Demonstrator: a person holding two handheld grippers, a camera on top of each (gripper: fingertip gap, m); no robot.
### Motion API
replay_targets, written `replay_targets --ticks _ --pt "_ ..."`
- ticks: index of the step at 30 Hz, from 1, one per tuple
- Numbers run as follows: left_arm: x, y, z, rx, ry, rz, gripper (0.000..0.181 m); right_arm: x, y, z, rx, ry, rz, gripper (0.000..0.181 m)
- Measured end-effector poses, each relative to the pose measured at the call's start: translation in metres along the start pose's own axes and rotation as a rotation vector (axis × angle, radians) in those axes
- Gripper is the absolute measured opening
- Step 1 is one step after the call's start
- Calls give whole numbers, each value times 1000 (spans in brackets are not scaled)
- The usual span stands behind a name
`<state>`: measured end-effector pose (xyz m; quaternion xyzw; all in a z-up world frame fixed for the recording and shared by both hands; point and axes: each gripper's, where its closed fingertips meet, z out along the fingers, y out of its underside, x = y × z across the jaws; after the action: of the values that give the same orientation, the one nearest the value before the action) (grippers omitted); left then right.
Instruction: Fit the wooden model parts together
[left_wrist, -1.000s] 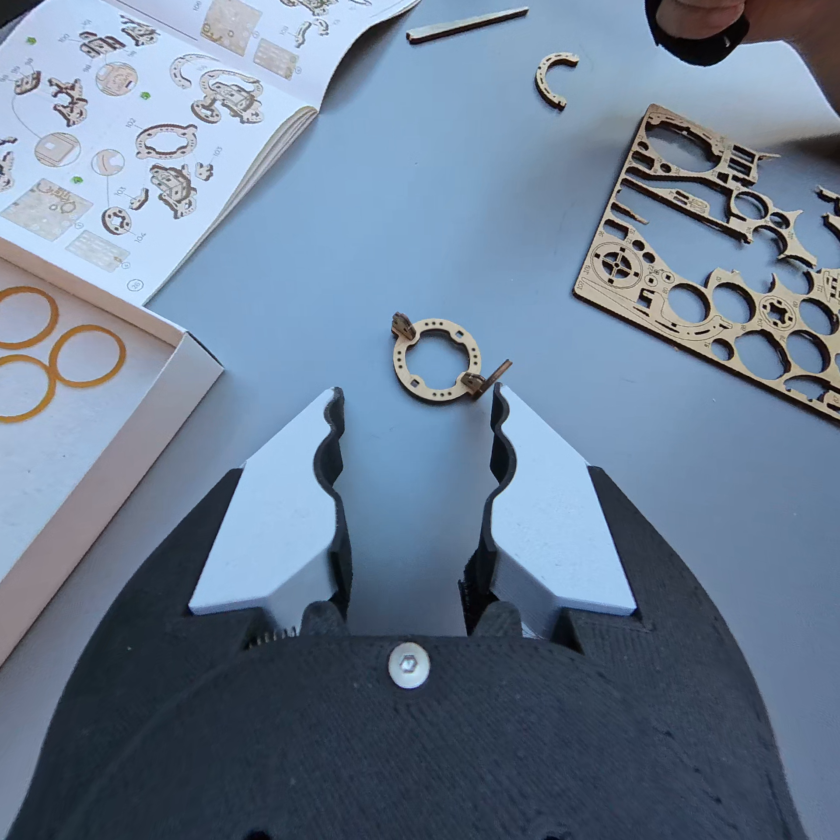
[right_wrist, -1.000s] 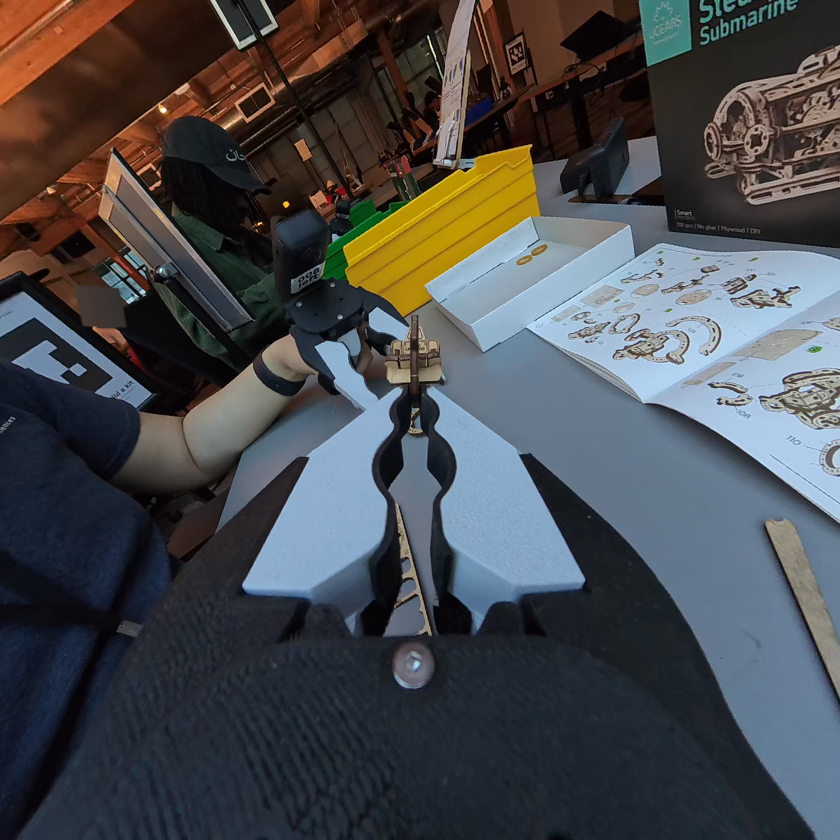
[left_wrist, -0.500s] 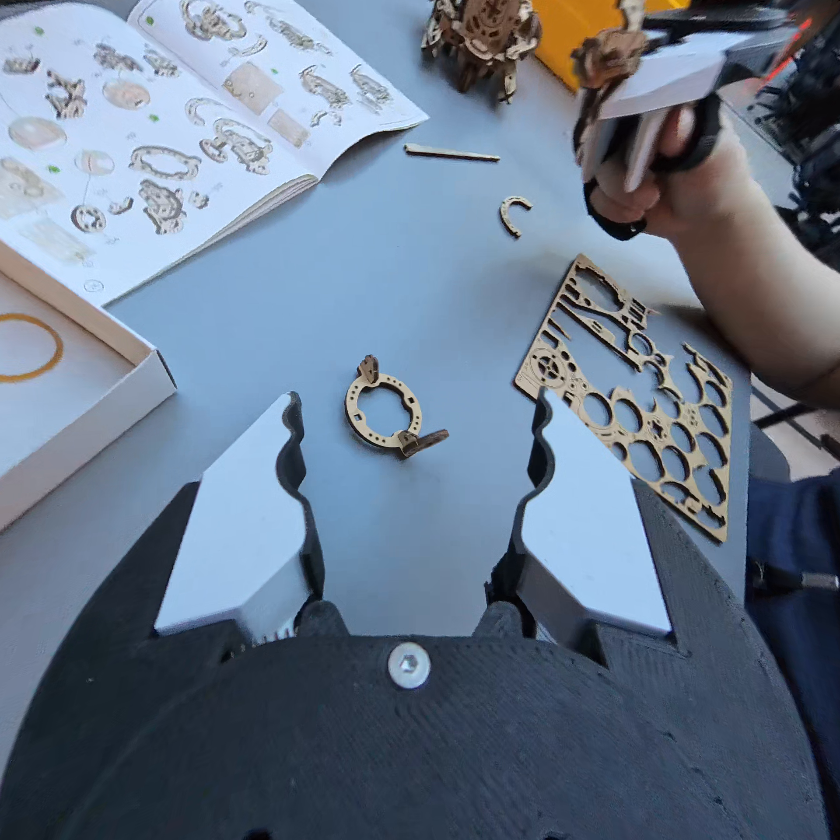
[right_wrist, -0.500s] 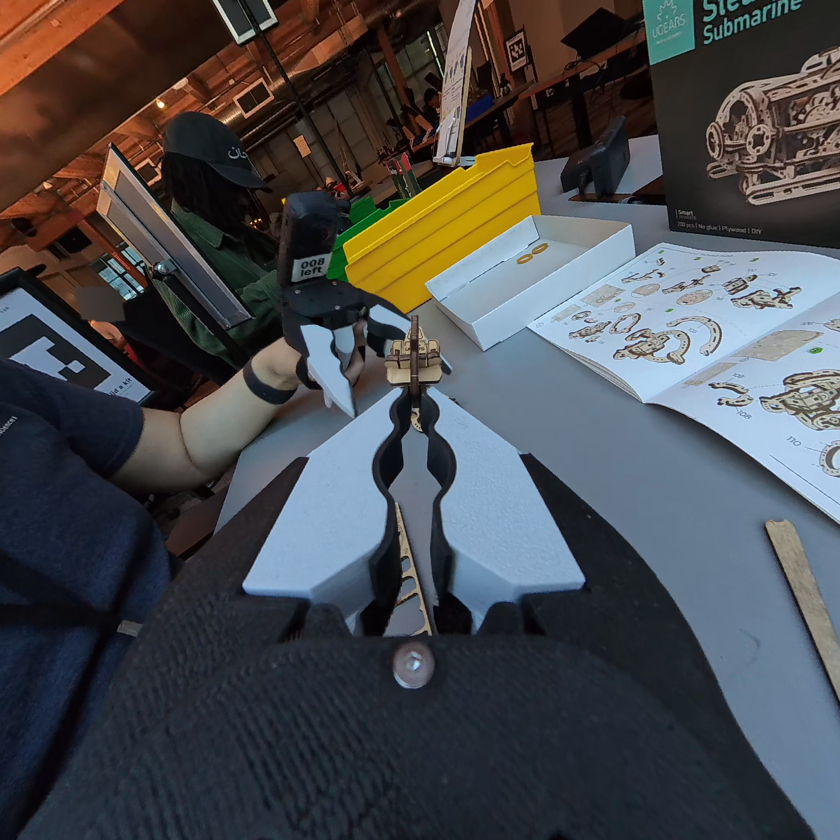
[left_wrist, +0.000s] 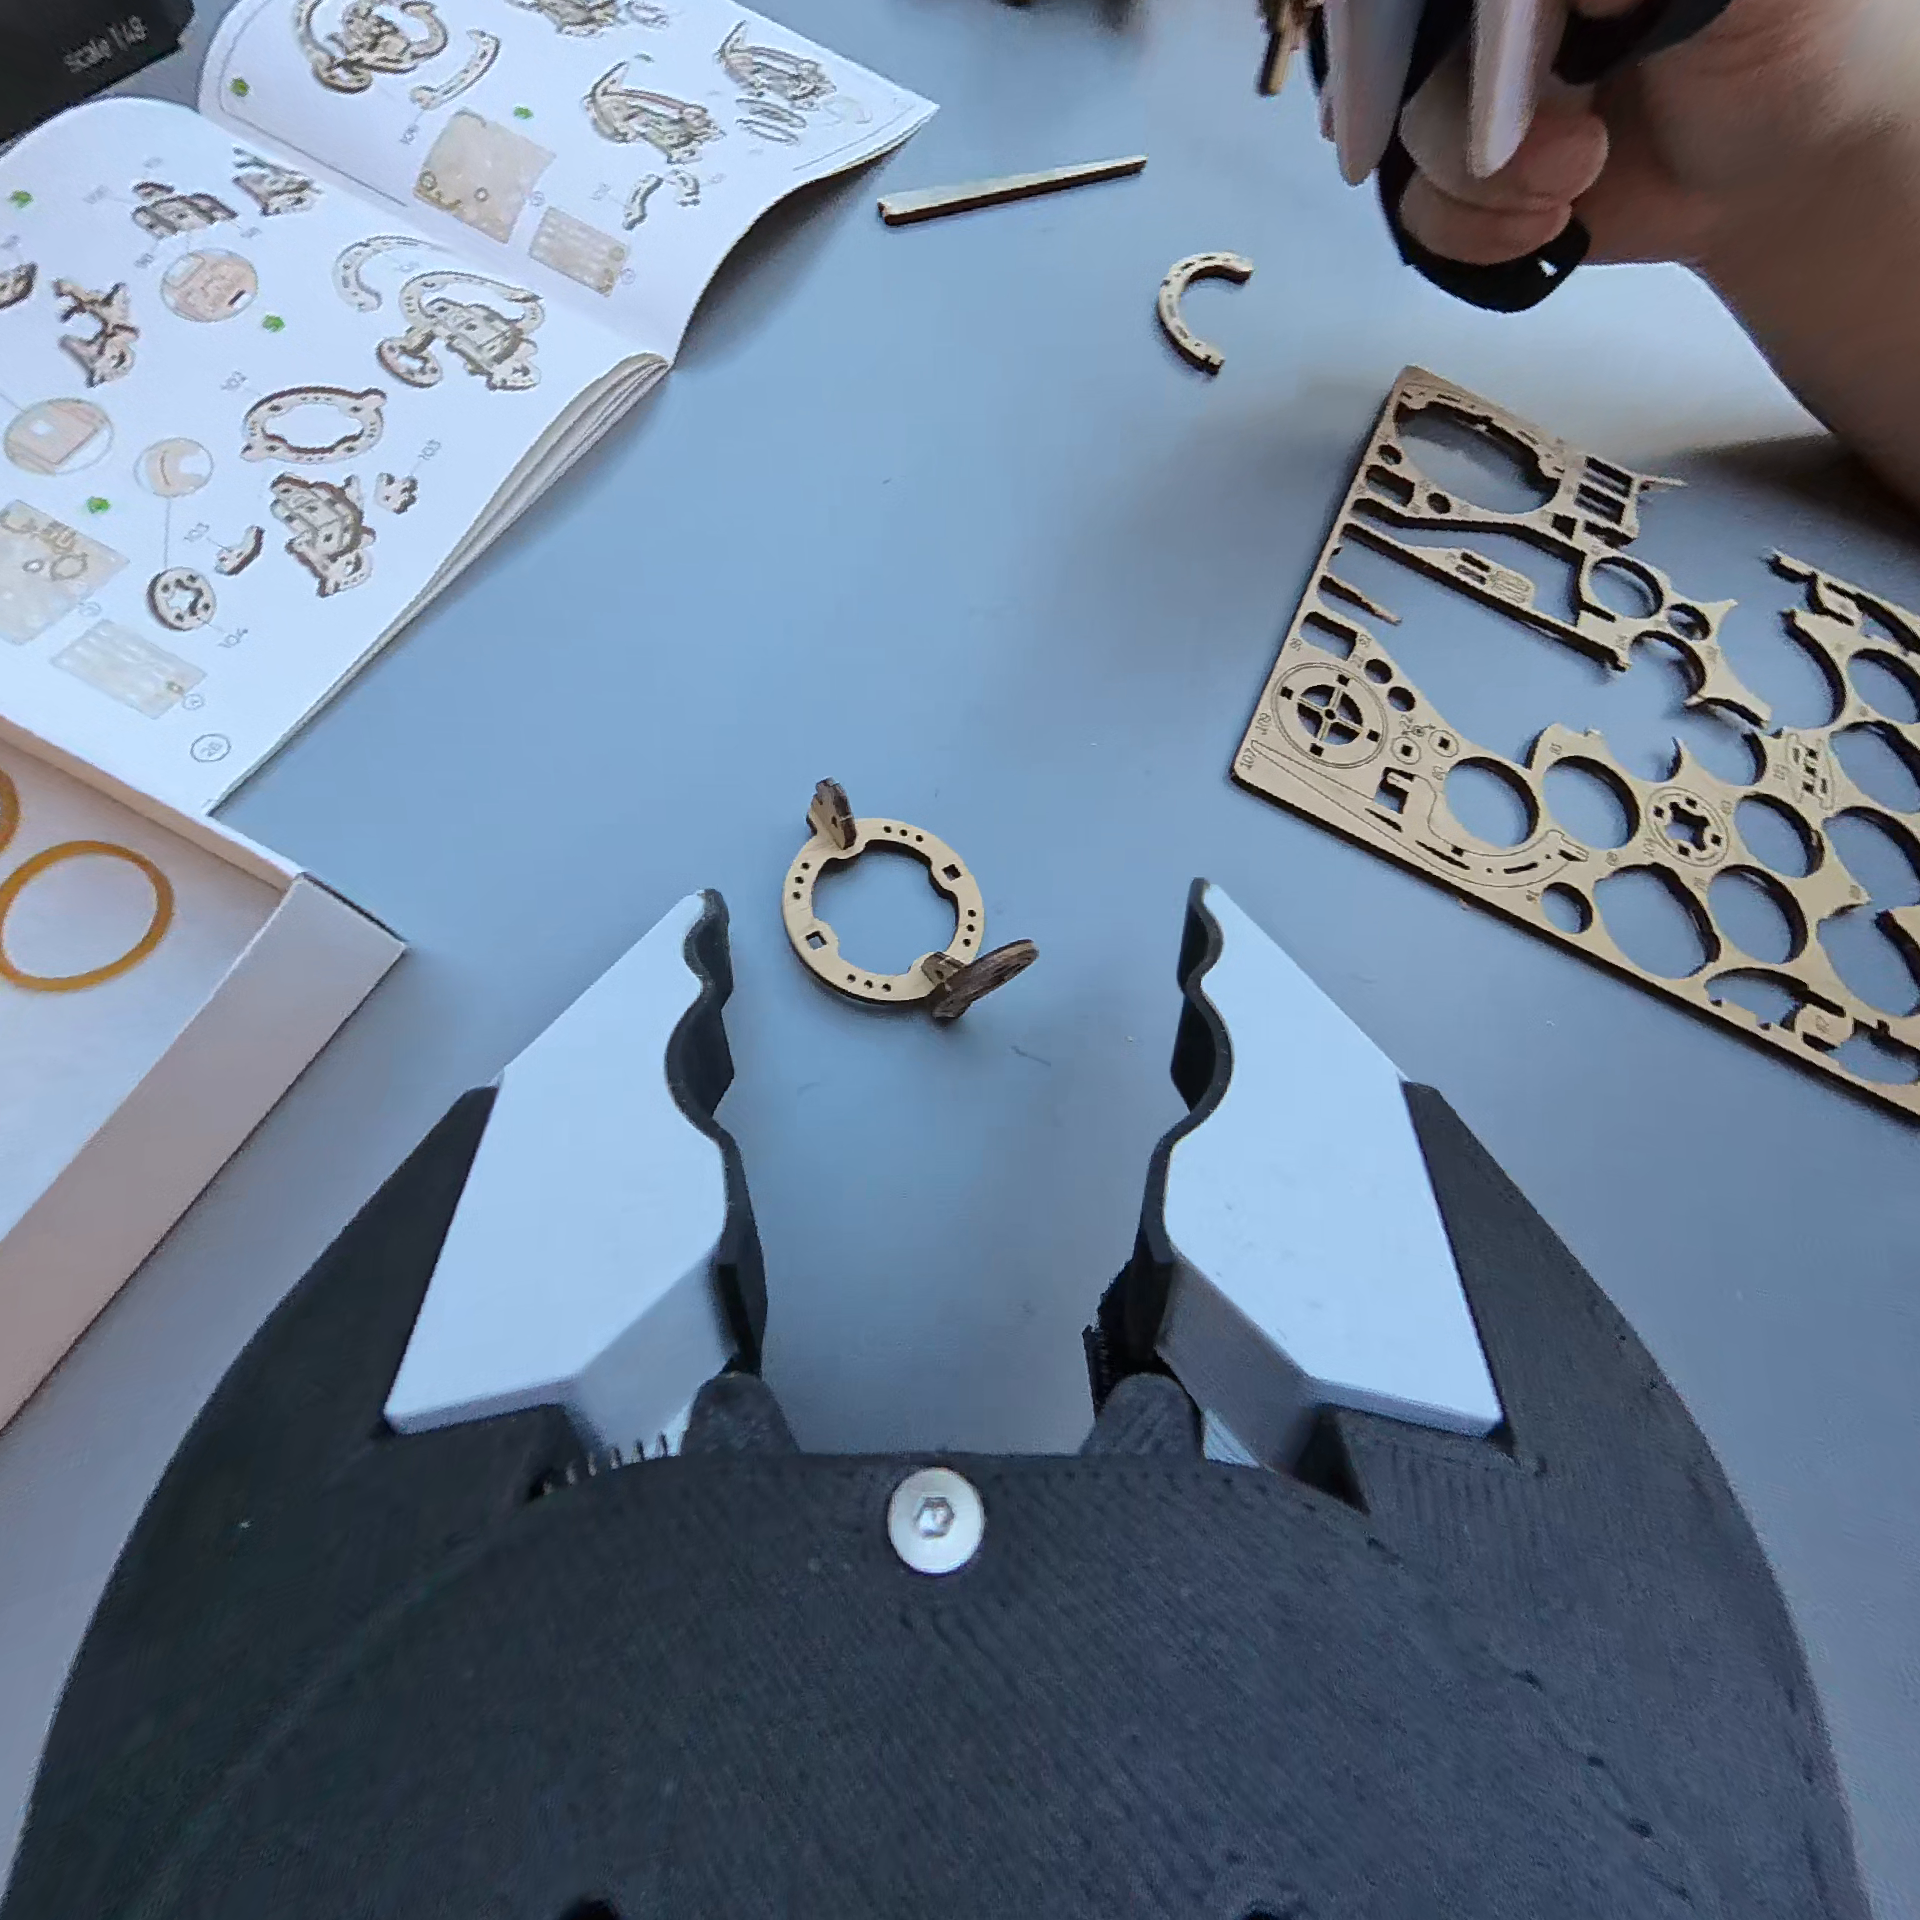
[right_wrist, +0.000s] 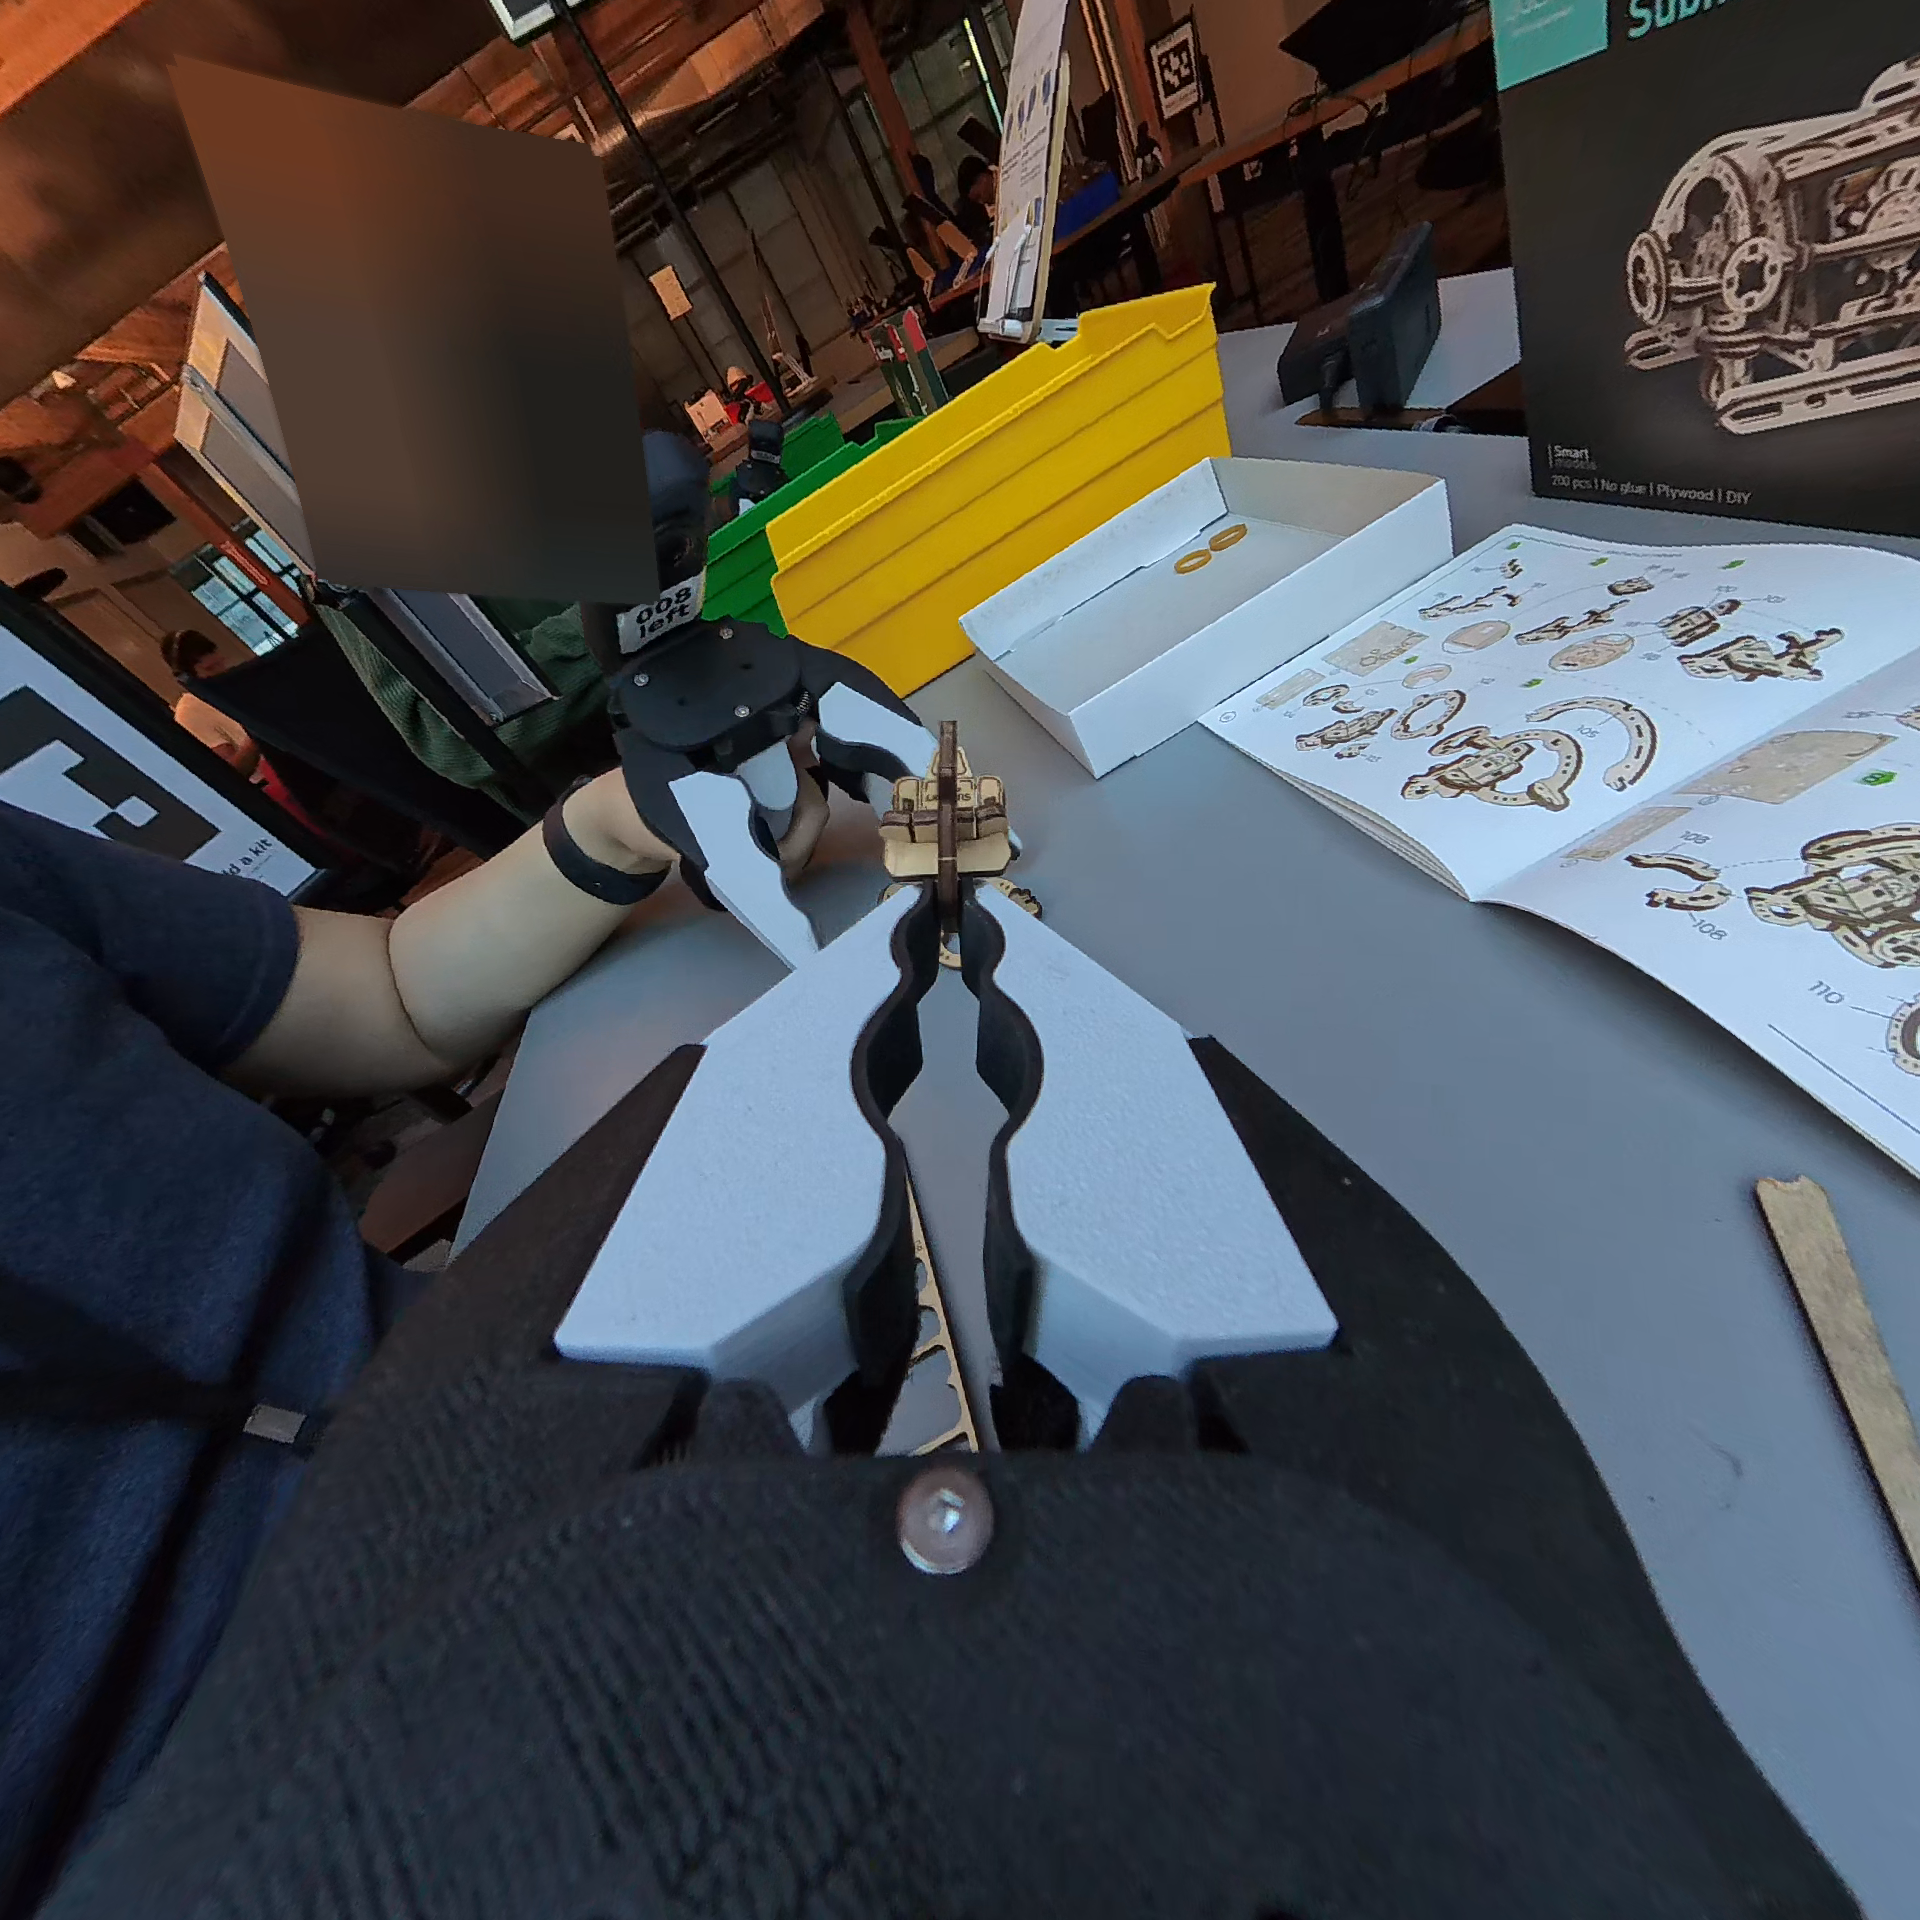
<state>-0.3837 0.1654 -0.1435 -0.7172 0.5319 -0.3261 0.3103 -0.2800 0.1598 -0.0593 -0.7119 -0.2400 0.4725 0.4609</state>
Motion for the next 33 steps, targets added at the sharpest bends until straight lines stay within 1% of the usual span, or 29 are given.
replay_targets --ticks 2,5,12,18,22,27,33 --pt "3 0 0 1 11 31 85 -1 0 0 -4 3 -7 2" --pt "1 4 0 -21 -15 72 84 -1 1 1 -11 6 -13 2" --pt "-4 8 -3 -37 -29 111 77 -4 11 8 -65 21 -73 2" --pt "-4 1 -12 11 -45 192 72 -4 21 15 -117 35 -102 2" --pt "2 -5 -16 55 -18 230 68 -10 25 22 -143 22 -117 2" --pt "-1 1 -14 28 -22 238 69 -15 35 33 -206 39 -165 2" --pt "-5 8 -7 6 -30 224 73 -13 43 33 -227 42 -157 2"
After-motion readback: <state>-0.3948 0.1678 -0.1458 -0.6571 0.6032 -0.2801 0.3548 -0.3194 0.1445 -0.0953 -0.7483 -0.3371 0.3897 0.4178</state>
